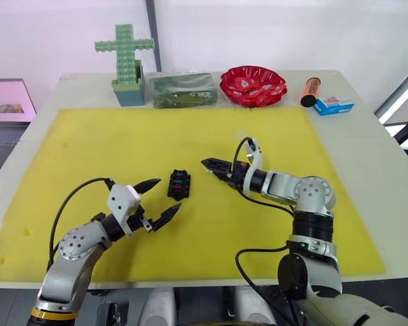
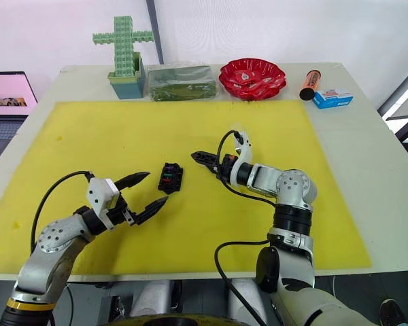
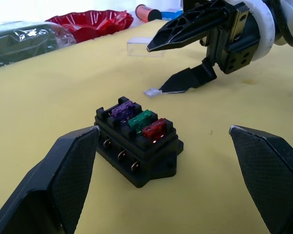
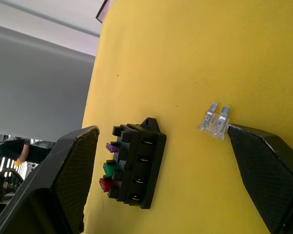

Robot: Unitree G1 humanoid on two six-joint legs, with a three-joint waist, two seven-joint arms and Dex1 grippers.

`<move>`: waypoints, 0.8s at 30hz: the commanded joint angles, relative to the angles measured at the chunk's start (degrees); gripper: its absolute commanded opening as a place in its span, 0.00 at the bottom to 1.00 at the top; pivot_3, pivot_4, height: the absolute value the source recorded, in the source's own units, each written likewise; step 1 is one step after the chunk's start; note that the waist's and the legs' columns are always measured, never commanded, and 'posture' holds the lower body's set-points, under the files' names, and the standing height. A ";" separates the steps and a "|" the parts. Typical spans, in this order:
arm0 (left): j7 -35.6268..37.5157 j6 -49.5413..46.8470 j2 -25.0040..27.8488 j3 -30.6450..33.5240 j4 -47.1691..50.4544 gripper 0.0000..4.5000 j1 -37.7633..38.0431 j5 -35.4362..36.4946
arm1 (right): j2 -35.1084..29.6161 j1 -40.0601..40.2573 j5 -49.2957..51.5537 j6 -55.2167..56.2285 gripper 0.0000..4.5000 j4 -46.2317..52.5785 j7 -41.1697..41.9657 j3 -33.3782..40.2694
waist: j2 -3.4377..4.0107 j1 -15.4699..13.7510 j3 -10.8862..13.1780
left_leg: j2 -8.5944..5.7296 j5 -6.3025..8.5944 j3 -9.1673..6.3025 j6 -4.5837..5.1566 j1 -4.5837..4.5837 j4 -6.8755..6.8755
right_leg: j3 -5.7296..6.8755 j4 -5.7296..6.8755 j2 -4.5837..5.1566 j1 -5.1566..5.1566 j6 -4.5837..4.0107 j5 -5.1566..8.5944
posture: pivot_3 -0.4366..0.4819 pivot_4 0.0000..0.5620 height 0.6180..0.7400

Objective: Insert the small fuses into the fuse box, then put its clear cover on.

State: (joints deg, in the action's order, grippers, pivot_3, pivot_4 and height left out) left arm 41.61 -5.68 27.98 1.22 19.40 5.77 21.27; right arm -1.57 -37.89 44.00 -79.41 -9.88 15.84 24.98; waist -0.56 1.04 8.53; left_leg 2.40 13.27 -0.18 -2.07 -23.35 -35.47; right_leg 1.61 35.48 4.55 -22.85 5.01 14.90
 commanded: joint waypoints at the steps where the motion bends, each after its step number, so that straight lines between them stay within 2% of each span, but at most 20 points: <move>1: -0.25 0.49 0.04 0.30 2.82 1.00 -0.43 0.01 | 0.39 0.14 -0.35 -0.02 0.99 -1.65 -0.56 -1.68 | -0.01 0.03 -0.01 | 0.00 0.00 0.00 0.00 0.00 0.01 | 0.00 0.00 0.00 0.00 0.00 0.00 | 0.48 0.27 1.00; 8: -0.57 0.56 -0.01 0.23 2.82 1.00 -0.53 -0.11 | 0.66 0.27 -2.06 2.32 0.99 -4.90 -0.98 -3.72 | -0.04 0.16 -0.05 | 0.01 0.00 0.01 0.00 0.07 0.07 | 0.00 0.00 -0.01 0.02 -0.02 0.01 | 0.48 0.27 1.00; 9: -0.64 0.56 -0.05 0.17 2.86 1.00 -0.54 -0.12 | 0.69 0.25 -2.25 2.85 0.95 -5.49 -0.90 -4.04 | -0.05 0.18 -0.05 | 0.01 0.00 0.01 0.00 0.08 0.08 | 0.00 0.00 -0.01 0.02 -0.02 0.01 | 0.48 0.27 1.00; 11: -0.76 0.56 -0.10 0.12 2.88 1.00 -0.58 -0.14 | 0.84 0.00 -2.67 3.95 0.85 -6.81 -1.28 -4.10 | -0.05 0.20 -0.06 | 0.03 0.00 0.02 0.00 0.11 0.09 | -0.01 0.00 -0.03 0.03 -0.02 0.01 | 0.48 0.27 1.00; 16: -1.07 0.43 -0.06 0.20 3.01 1.00 -0.43 -0.38 | -0.45 0.28 -4.85 6.53 0.43 -8.37 -0.86 -6.05 | -0.05 0.27 -0.06 | 0.07 0.00 0.03 0.00 0.12 0.12 | -0.01 0.00 -0.06 0.03 -0.02 0.01 | 0.48 0.27 1.00; 21: -1.14 0.45 -0.08 0.18 3.17 1.00 0.02 -0.79 | -1.40 2.02 -6.26 8.17 0.06 -8.56 -1.41 -7.82 | -0.15 0.08 -0.15 | 0.07 0.00 0.03 0.00 0.17 0.13 | -0.01 -0.01 -0.06 0.09 -0.04 0.02 | 0.48 0.27 1.00; 22: -1.17 0.41 -0.09 0.22 3.16 1.00 0.01 -0.79 | -1.44 2.28 -6.33 8.35 0.00 -8.51 -1.67 -7.90 | -0.26 0.04 -0.28 | 0.07 0.00 0.03 0.00 0.18 0.13 | -0.01 -0.01 -0.06 0.10 -0.05 0.03 | 0.48 0.27 1.00; 24: -1.20 0.42 -0.09 0.29 3.10 1.00 -0.04 -0.80 | -1.49 2.62 -6.27 8.56 0.00 -8.32 -1.98 -7.99 | -0.37 -0.03 -0.37 | 0.08 0.00 0.02 0.00 0.22 0.13 | 0.00 -0.02 -0.06 0.14 -0.07 0.04 | 0.48 0.27 1.00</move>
State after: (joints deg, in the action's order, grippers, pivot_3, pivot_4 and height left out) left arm 40.75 -5.72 27.98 1.15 20.44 5.95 20.49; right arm -2.66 -37.37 39.83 -70.80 -15.97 15.42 17.39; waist -0.93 1.01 8.15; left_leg 2.48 13.27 -0.17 -2.07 -23.13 -35.34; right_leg 1.61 35.46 4.49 -22.70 4.91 14.96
